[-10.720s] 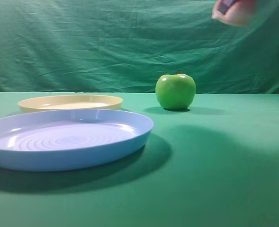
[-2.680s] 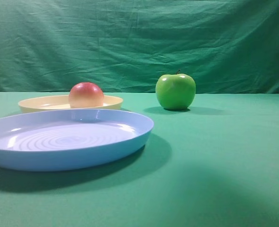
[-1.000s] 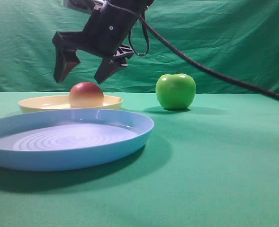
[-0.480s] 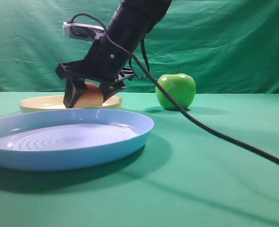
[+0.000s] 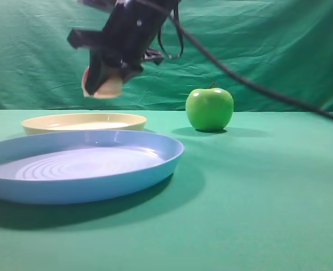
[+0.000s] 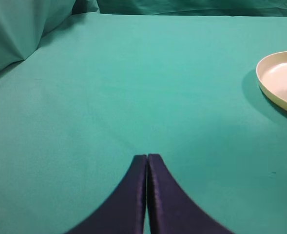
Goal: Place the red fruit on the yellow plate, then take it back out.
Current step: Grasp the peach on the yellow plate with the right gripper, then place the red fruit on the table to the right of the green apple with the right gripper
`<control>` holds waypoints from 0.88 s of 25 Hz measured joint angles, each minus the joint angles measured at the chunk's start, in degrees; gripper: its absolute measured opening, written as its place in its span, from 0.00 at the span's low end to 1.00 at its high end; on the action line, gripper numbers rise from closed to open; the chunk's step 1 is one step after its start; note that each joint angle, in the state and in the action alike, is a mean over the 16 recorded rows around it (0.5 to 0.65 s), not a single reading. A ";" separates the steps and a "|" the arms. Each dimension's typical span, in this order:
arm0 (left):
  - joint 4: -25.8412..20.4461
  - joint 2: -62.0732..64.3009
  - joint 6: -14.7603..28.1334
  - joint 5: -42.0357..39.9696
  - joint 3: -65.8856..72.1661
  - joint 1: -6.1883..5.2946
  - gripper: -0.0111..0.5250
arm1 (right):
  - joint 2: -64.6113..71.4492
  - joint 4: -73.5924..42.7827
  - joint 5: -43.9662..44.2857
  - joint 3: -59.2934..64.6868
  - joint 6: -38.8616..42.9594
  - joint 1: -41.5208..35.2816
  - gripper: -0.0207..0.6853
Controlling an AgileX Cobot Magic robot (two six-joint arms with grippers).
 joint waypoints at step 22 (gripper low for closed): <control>0.00 0.00 0.00 0.00 0.00 0.00 0.02 | -30.10 -6.05 -5.80 44.58 10.95 -12.49 0.32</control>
